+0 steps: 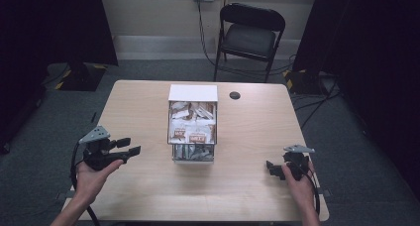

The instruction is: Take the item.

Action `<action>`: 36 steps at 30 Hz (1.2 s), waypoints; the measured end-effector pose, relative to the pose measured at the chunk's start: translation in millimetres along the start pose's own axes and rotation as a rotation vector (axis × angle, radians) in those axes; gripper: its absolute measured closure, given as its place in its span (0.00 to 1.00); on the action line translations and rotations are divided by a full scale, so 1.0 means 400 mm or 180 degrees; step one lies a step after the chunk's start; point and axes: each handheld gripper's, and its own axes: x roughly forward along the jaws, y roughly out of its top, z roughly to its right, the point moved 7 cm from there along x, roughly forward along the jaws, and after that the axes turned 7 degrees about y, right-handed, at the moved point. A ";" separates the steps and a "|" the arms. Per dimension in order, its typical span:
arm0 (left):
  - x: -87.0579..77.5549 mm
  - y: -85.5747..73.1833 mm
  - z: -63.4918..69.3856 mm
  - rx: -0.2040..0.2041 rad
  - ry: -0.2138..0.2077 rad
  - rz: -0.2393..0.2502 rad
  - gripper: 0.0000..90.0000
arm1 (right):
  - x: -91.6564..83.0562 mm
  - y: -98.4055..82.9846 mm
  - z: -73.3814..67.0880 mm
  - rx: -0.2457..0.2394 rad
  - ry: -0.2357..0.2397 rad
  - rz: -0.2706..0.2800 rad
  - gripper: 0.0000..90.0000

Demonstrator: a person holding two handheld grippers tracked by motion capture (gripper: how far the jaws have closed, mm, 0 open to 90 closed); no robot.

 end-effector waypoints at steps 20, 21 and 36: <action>-0.015 0.140 0.064 0.0200 -0.0239 0.0270 0.49 | 0.000 0.000 0.000 0.0001 0.0000 0.0000 0.00; -0.015 0.140 0.064 0.0200 -0.0239 0.0270 0.49 | 0.000 0.000 0.000 0.0001 0.0000 0.0000 0.00; -0.026 0.224 0.125 0.0280 -0.0494 0.0454 0.52 | 0.000 0.000 0.000 0.0001 0.0000 0.0000 0.00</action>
